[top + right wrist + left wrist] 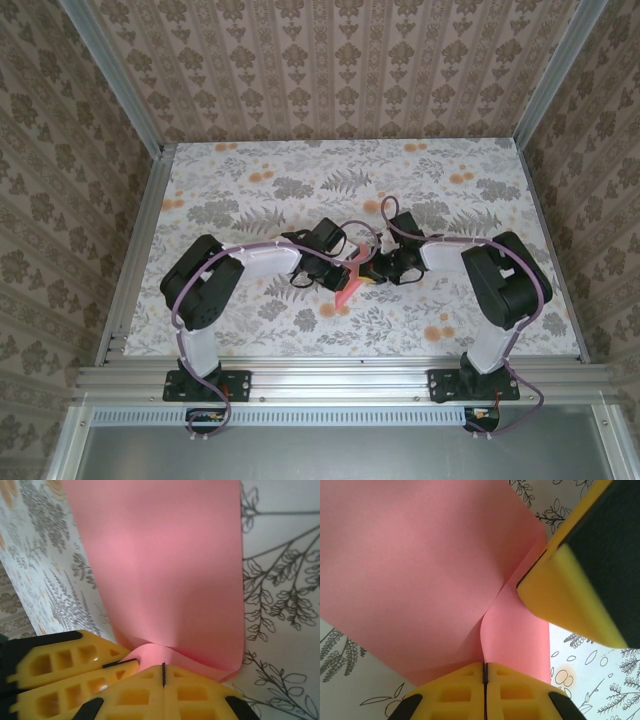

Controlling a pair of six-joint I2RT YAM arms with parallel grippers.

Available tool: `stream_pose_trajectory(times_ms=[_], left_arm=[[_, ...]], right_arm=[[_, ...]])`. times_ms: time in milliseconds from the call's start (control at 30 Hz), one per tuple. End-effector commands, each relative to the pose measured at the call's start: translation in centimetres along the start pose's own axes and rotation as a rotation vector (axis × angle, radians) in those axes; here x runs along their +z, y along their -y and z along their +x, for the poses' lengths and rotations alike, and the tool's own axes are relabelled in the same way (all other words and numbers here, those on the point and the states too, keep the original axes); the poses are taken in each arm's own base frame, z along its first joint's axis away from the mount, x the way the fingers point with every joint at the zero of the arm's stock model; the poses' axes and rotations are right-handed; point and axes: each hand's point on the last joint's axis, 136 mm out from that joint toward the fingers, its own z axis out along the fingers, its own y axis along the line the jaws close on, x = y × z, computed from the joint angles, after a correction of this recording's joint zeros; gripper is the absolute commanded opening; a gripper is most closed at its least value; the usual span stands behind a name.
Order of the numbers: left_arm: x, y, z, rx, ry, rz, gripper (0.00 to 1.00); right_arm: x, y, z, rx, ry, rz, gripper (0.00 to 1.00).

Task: Fold a paper plane with a square sheet of paper (pick it up from the middle)
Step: Third fold the triangle at the center of the table.

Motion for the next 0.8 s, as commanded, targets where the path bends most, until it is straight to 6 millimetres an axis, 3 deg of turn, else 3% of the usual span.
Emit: stream_pose_trajectory(times_ms=[0, 100, 367, 533, 633, 767], left_arm=[[1.3, -1.2, 2.1, -0.021, -0.073, -0.028, 0.07], [1.4, -1.2, 2.1, -0.025, -0.072, -0.03, 0.07], [1.5, -1.5, 2.2, -0.042, -0.072, -0.042, 0.06], [1.6, -1.5, 2.3, -0.048, -0.069, -0.04, 0.06], [1.6, -1.6, 2.3, -0.051, -0.069, -0.04, 0.06], [1.5, -1.6, 2.2, -0.053, -0.066, -0.037, 0.05]], right_arm=[[1.0, 1.9, 0.0, 0.03, 0.003, 0.062, 0.06], [1.1, 2.4, 0.2, 0.029, -0.003, 0.08, 0.06], [-1.3, -1.8, 0.2, 0.008, 0.053, -0.071, 0.06], [-0.5, -2.5, 1.1, 0.04, 0.052, -0.126, 0.05], [0.5, -2.5, 1.3, 0.052, 0.055, -0.13, 0.05], [1.6, 0.1, 1.2, 0.096, 0.082, -0.061, 0.03]])
